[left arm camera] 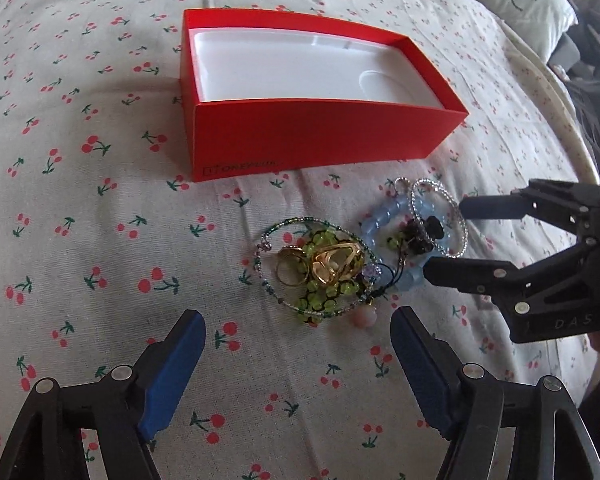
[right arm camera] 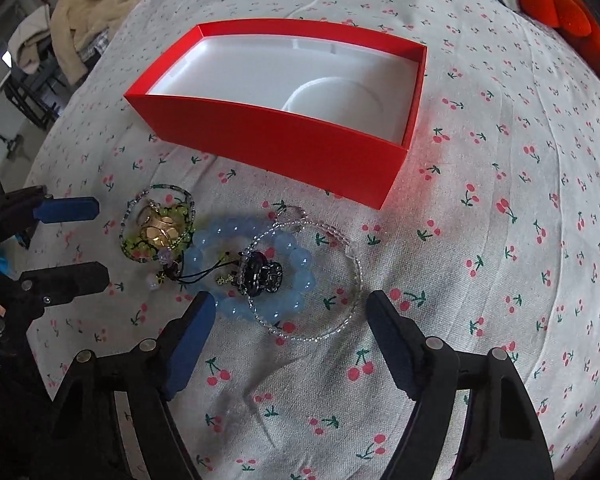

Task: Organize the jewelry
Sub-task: 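Grasp the thin green-beaded bracelet with the left gripper while the right gripper approaches the silver-beaded bracelet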

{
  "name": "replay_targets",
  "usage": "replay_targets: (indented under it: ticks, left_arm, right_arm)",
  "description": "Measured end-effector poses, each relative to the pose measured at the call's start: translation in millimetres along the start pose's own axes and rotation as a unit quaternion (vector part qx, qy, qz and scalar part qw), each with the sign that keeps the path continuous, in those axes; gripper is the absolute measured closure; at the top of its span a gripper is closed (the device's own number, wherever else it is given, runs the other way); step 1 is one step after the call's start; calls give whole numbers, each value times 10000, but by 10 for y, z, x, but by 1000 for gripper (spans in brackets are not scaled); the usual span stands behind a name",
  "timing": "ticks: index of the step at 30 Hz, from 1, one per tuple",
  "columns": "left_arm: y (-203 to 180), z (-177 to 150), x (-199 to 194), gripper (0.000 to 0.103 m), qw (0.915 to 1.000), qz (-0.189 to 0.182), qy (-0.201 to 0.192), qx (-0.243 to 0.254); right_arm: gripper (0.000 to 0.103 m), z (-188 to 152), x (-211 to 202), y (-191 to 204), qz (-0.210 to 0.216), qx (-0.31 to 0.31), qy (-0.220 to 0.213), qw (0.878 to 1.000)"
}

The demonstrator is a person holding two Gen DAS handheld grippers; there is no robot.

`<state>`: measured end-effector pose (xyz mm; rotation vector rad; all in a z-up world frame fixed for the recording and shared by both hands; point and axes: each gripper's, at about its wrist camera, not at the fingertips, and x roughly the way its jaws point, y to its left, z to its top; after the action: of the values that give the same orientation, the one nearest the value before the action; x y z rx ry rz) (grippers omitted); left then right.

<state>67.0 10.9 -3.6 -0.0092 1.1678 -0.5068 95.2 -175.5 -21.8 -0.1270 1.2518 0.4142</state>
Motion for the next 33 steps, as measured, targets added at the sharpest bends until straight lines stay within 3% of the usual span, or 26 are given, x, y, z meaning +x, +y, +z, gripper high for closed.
replay_targets:
  ticks: [5, 7, 10, 20, 29, 33]
  left_arm:
    - [-1, 38, 113, 23, 9999, 29, 146, 4]
    - [14, 64, 137, 23, 9999, 27, 150, -16]
    - [21, 108, 159, 23, 9999, 21, 138, -47]
    - [-116, 134, 279, 23, 9985, 289, 166, 434]
    - [-223, 186, 390, 23, 9960, 558, 114, 685]
    - [-278, 190, 392, 36, 9942, 728, 4, 796]
  right_arm:
    - [34, 43, 22, 9, 39, -70, -40, 10000]
    - [43, 52, 24, 21, 98, -92, -56, 9999]
    - [45, 54, 25, 22, 136, -60, -68, 9999]
    - [46, -73, -177, -56, 50, 16, -180, 9998]
    - [46, -69, -213, -104, 270, 297, -202, 9990]
    - [46, -38, -235, -139, 360, 429, -262, 9981]
